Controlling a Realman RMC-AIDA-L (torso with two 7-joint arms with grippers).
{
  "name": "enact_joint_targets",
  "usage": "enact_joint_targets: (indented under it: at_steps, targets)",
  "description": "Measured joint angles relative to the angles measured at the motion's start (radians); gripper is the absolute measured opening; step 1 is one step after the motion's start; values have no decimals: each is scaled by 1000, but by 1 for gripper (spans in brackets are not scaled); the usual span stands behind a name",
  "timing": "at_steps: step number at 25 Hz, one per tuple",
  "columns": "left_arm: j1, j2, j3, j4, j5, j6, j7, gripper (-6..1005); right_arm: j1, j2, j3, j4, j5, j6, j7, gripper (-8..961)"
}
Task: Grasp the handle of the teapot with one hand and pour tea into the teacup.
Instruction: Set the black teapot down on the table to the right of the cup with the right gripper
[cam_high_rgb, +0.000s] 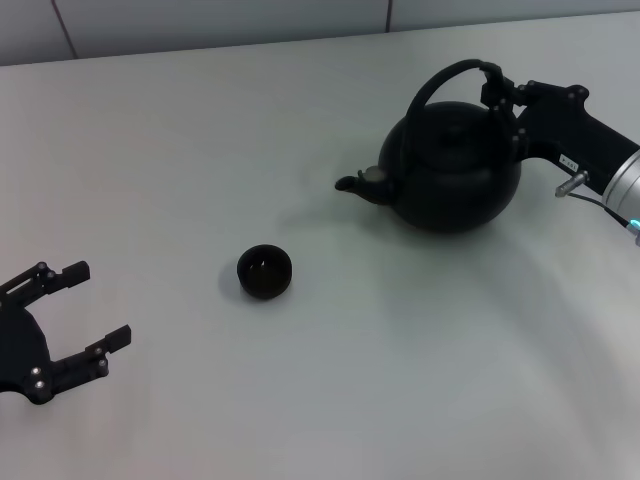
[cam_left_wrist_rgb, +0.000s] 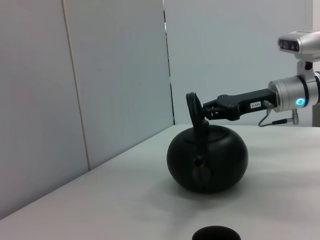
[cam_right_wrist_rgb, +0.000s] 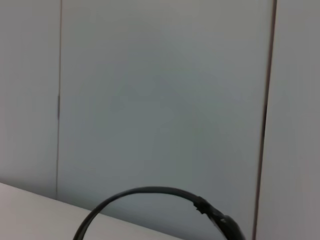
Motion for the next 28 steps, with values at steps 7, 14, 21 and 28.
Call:
enact_joint_targets:
  at_steps: [7,14,21,28]
  targets:
    - [-1,0,-2,1,0,0,-3,811,6,0,0,16,0,22,0,148]
    - [-1,0,-3,2,0,1,-5,811,6,0,28,15,0,9,0,466]
    - [-2,0,-3,2,0,1,-5,810,5,0,31,15,0,-1,0,610]
    - [-4,-1,-2,2,0,2,-5,811,-79,1,84,15,0,-133,-2,696]
